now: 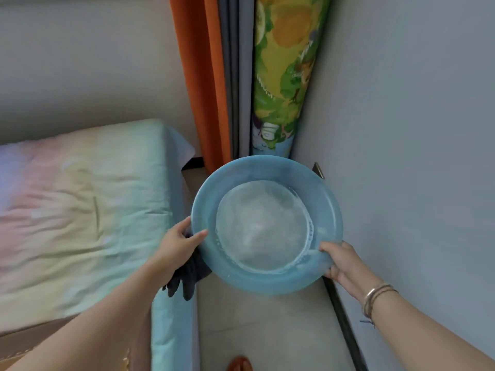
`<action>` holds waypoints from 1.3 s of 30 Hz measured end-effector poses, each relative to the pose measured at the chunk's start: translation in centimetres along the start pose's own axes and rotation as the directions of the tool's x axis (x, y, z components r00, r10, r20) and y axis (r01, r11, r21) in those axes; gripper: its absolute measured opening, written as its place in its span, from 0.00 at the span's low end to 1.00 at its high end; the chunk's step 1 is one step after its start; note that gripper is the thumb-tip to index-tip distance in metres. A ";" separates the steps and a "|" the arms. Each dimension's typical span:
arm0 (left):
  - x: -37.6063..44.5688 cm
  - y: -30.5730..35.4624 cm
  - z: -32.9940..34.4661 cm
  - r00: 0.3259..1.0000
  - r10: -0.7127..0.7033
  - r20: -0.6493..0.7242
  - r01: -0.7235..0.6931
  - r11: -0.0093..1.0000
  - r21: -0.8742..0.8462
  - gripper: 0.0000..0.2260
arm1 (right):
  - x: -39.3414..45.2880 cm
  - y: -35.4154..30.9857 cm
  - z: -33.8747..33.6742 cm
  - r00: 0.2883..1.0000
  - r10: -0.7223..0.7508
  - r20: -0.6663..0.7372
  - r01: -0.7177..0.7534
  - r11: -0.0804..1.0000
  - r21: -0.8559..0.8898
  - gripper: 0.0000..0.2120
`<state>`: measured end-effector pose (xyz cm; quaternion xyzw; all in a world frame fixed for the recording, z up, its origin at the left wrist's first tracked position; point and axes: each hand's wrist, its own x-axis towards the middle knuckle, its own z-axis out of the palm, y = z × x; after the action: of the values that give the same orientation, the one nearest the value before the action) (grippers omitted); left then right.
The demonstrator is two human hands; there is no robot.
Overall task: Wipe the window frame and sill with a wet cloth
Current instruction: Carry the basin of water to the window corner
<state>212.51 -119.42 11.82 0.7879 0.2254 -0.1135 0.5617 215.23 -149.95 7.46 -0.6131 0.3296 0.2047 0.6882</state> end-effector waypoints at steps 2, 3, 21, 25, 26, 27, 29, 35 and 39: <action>3.3 -1.8 0.9 1.000 -0.013 0.019 0.013 1.000 -0.001 0.12 | 3.3 0.9 0.5 1.000 -0.002 -0.007 0.002 1.000 0.011 0.10; 4.7 -2.6 1.3 0.999 -0.023 0.033 0.023 1.000 0.007 0.13 | 4.7 1.4 0.7 1.000 0.001 -0.009 -0.001 1.000 0.010 0.10; 22.6 -11.2 10.7 0.996 -0.076 0.054 0.071 0.993 0.095 0.15 | 24.2 7.5 0.0 0.995 0.083 -0.056 -0.079 0.995 0.065 0.10; 25.1 -10.8 11.2 0.995 -0.092 0.032 0.088 0.990 0.111 0.18 | 26.2 6.7 0.4 0.996 0.071 -0.062 -0.067 0.995 0.075 0.11; 25.5 -10.7 11.4 0.995 -0.094 0.028 0.090 0.989 0.115 0.18 | 26.5 6.5 0.5 0.996 0.068 -0.062 -0.064 0.995 0.075 0.11; 26.2 -10.7 11.6 0.995 -0.096 0.027 0.092 0.989 0.117 0.19 | 27.1 6.3 0.5 0.996 0.068 -0.062 -0.063 0.995 0.077 0.11; 26.8 -10.9 12.0 0.995 -0.098 0.030 0.094 0.988 0.121 0.19 | 27.6 6.3 0.3 0.995 0.075 -0.069 -0.069 0.995 0.078 0.10; 27.6 -12.7 12.5 0.990 -0.139 0.035 0.133 0.980 0.148 0.20 | 28.9 7.8 0.1 0.994 0.085 -0.074 -0.078 0.992 0.094 0.10; 27.7 -12.8 12.6 0.992 -0.123 0.019 0.119 0.979 0.165 0.19 | 29.1 8.6 0.3 0.993 0.097 -0.070 -0.089 0.990 0.110 0.10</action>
<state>231.42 -121.48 -15.12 0.8143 0.2546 -0.1771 0.4906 229.72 -151.78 -19.15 -0.5669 0.3938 0.1954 0.6966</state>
